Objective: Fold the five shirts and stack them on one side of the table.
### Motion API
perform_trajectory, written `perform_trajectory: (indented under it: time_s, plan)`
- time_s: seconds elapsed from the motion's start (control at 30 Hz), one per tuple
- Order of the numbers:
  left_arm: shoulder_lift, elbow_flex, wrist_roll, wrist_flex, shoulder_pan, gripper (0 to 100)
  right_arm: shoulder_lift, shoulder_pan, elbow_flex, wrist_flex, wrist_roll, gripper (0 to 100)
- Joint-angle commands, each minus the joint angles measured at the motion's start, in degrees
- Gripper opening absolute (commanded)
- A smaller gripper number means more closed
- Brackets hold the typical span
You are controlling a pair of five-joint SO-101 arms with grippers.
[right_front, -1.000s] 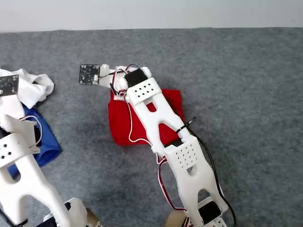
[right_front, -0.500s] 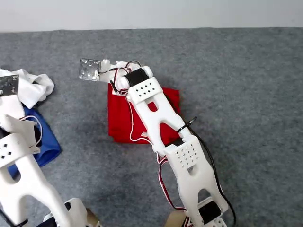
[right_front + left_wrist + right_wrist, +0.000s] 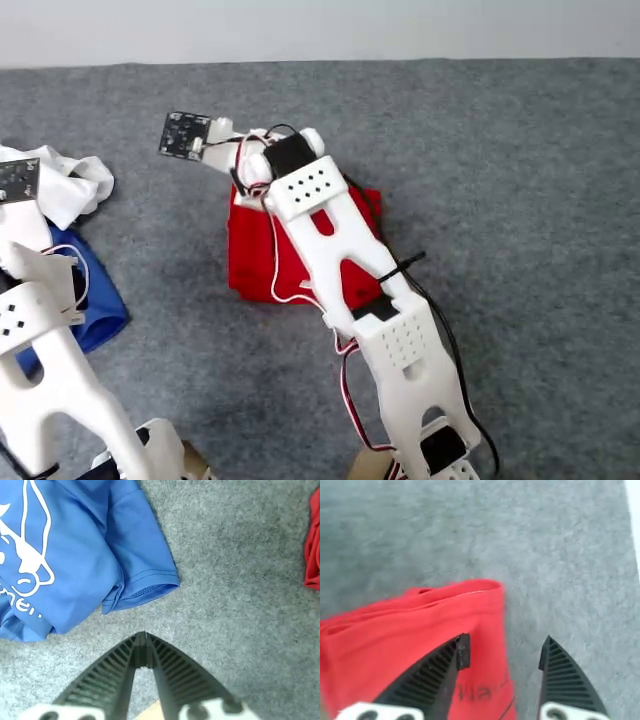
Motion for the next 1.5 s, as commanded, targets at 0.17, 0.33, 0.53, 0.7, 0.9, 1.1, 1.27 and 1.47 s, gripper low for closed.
perform_trajectory:
  time_s: [0.17,0.33,0.53,0.7,0.9,1.1,1.27,1.47]
  plan:
    - [-1.2,-0.2,0.1,0.0,0.2,1,-6.5,-1.3,-3.3,13.9,-0.7,2.9]
    - [-1.5,-0.1,0.1,0.0,0.2,1,-4.0,-2.3,-3.0,17.4,-0.9,0.9]
    - [-1.5,-0.1,0.1,0.0,0.2,1,3.1,-5.1,-3.3,17.3,-5.2,0.9]
    - [-1.5,0.5,0.1,0.0,0.2,1,6.1,-9.9,-3.3,17.9,-7.8,0.9]
    - [-1.6,1.2,0.0,0.0,0.1,1,6.1,-14.3,-3.4,21.1,-9.1,0.9]
    - [-1.6,1.1,0.0,0.0,0.1,1,1.1,-12.3,-3.3,21.8,-9.1,0.9]
    - [-1.6,1.1,0.0,0.0,0.1,1,-1.5,-7.9,-3.3,20.9,-8.6,0.9]
    - [-1.6,1.1,0.0,0.0,0.1,1,-1.0,-3.3,-3.0,17.5,-8.6,0.9]
